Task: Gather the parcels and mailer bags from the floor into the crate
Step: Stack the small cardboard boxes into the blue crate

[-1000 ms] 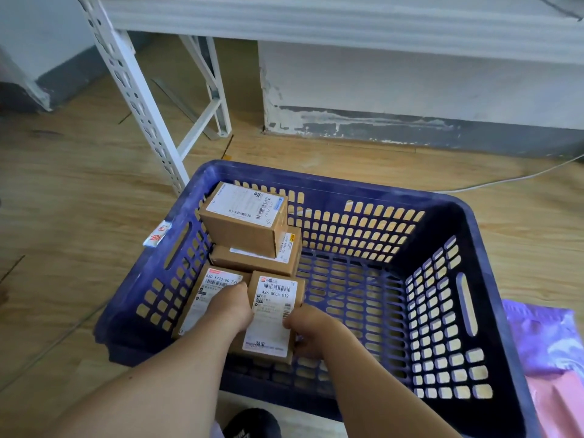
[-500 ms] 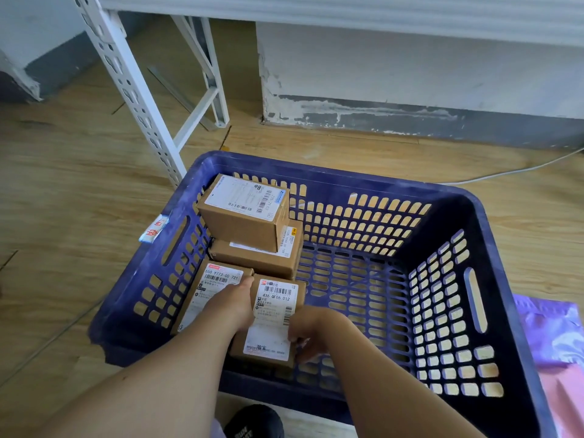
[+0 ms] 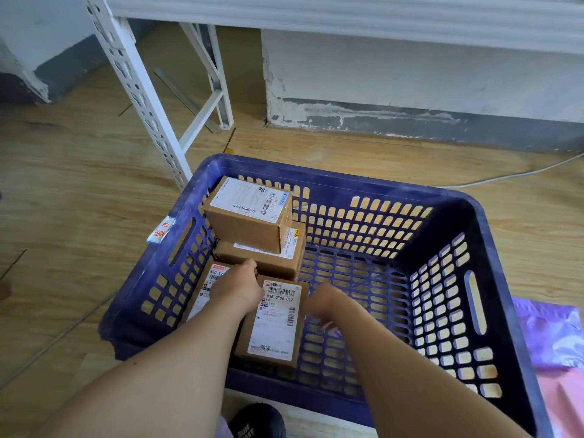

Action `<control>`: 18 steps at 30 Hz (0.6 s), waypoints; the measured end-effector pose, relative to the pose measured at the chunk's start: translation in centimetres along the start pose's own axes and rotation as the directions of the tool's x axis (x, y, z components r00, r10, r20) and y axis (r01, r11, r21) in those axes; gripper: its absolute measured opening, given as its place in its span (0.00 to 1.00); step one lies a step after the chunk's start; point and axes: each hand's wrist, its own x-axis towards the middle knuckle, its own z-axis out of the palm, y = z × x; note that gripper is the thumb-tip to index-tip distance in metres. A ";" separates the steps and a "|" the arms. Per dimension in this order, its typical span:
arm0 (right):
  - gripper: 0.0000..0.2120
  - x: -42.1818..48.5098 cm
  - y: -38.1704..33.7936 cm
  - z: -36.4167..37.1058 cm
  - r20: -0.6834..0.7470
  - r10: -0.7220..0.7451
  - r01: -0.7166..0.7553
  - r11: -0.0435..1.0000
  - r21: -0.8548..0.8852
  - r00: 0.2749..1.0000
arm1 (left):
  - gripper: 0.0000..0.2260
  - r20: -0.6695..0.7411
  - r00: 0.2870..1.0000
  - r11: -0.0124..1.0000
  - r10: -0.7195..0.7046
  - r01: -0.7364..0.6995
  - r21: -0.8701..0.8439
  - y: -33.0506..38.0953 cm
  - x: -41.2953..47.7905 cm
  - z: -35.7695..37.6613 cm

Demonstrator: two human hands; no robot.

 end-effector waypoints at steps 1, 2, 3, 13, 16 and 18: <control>0.18 0.0 -0.1 -0.4 -0.090 -0.025 0.024 1.000 -0.010 0.996 | 0.19 -0.028 1.000 0.999 -0.008 0.007 -0.037 0.1 0.1 -0.2; 0.17 0.1 -0.4 -0.8 -0.191 -0.051 0.052 0.999 -0.002 0.980 | 0.18 -0.061 0.998 0.997 -0.021 0.017 -0.078 0.1 0.2 -0.5; 0.17 0.2 -0.7 -1.2 -0.290 -0.088 0.098 0.995 0.020 0.953 | 0.17 -0.099 0.994 0.992 -0.043 0.030 -0.124 0.2 0.4 -0.7; 0.26 0.7 -5.7 -4.5 -0.530 -0.408 0.452 0.891 -0.052 0.744 | 0.19 -0.301 0.946 0.874 -0.116 -0.047 -0.483 0.6 0.9 -2.4; 0.30 1.4 -5.6 -5.0 -0.501 -0.409 0.455 0.890 -0.034 0.763 | 0.23 -0.275 0.954 0.810 -0.118 -0.068 -0.583 0.4 1.3 -2.8; 0.33 2.0 -5.5 -5.1 -0.484 -0.400 0.448 0.894 -0.018 0.778 | 0.23 -0.267 0.955 0.778 -0.127 -0.071 -0.625 0.2 1.6 -2.9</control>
